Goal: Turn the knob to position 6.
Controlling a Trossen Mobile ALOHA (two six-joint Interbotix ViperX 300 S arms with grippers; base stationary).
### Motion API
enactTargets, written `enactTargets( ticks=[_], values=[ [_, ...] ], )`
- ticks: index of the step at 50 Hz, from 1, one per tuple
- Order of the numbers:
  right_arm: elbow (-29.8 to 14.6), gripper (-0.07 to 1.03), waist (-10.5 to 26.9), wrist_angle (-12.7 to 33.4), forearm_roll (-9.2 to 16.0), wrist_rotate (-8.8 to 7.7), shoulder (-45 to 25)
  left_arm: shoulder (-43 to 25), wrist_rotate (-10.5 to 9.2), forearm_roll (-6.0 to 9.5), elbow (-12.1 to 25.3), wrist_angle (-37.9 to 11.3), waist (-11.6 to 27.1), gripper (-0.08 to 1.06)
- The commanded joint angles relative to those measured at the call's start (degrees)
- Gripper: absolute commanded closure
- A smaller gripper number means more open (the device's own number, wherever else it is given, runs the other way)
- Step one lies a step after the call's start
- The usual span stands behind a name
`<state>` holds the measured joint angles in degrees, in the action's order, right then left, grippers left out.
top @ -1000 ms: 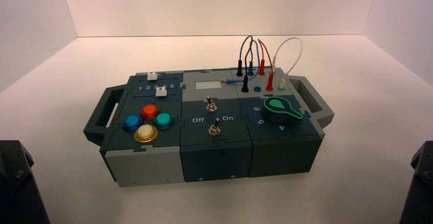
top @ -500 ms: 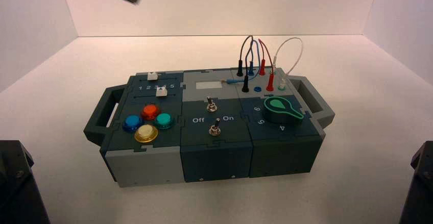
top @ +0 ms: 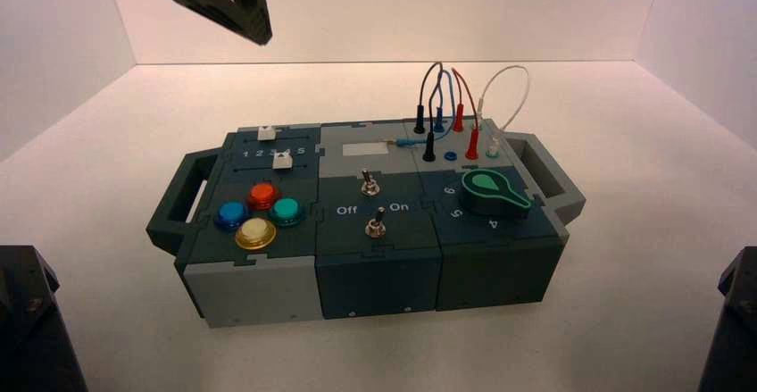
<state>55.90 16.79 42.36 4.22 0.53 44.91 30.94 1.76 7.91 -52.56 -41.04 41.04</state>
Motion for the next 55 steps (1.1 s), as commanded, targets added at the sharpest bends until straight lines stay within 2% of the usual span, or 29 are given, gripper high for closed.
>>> enactTargets(
  ticks=[1,5,12,14,22,26,36,45,55],
  values=[
    [-2.8,0.99,0.3,3.2,0.3,-0.35,0.1,-0.9,-0.09,0.18,1.6,-0.3,1.4,1.01],
    [-3.5,0.99,1.1,6.5,0.3,-0.88,0.1,-1.6,-0.09,0.18,1.6,-0.5,1.7,1.01],
    [-4.1,0.99,5.5,10.8,0.3,-2.02,-0.1,-2.3,-0.09,-0.09,1.4,-0.6,1.7,1.01],
    [-3.9,0.99,8.8,12.2,0.3,-2.02,-0.6,-2.4,-0.09,-0.18,1.4,-0.6,1.7,1.01],
    [-3.7,0.99,16.3,13.4,0.3,-1.76,-3.7,-2.4,-0.26,-0.09,1.1,-0.6,1.7,1.01],
    [-3.8,0.99,18.5,13.5,0.3,-1.67,-5.8,-2.2,-0.53,0.0,0.8,-0.7,1.7,1.01],
    [-3.6,0.99,19.9,12.7,-0.4,-2.55,-11.5,-2.0,-0.53,0.18,0.5,-1.2,2.2,1.01],
    [-3.3,0.99,20.0,12.4,-0.5,-4.83,-15.5,-2.6,-0.7,0.18,0.4,-1.0,5.4,1.01],
    [-2.8,0.99,20.0,12.0,-0.4,-5.54,-18.0,-2.5,-1.32,0.53,0.4,-1.1,8.0,1.01]
  ],
)
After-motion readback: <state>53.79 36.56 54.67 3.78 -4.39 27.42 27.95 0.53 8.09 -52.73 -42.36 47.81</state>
